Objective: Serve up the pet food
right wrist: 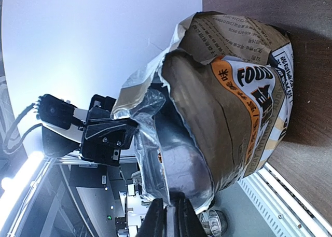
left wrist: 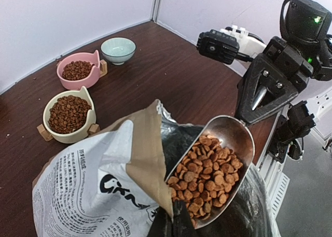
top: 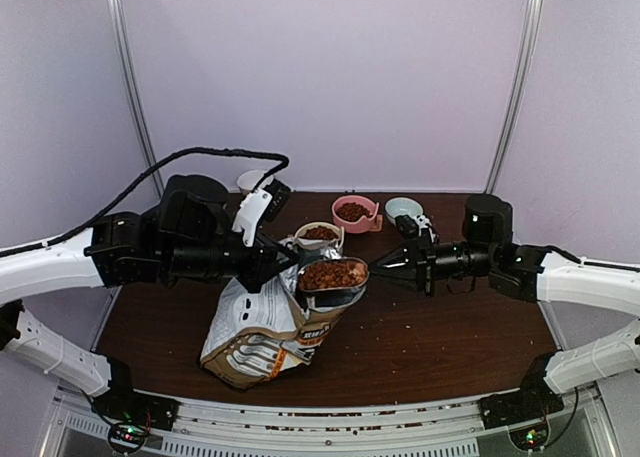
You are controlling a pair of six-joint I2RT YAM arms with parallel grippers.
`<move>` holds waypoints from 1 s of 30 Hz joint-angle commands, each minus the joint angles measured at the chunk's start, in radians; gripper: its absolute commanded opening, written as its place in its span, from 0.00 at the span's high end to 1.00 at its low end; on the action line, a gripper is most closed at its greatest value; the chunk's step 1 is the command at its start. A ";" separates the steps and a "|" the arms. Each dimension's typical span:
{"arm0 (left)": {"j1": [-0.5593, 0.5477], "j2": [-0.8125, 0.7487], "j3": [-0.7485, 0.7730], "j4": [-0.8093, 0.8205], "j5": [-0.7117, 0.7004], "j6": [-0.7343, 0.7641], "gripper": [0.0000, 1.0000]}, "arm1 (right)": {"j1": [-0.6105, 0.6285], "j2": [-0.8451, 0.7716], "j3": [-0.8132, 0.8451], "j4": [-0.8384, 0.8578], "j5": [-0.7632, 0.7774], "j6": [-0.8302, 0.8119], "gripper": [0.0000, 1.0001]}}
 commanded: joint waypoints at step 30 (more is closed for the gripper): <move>0.157 -0.183 0.068 -0.069 -0.141 -0.026 1.00 | -0.053 -0.105 0.080 0.244 0.093 0.175 1.00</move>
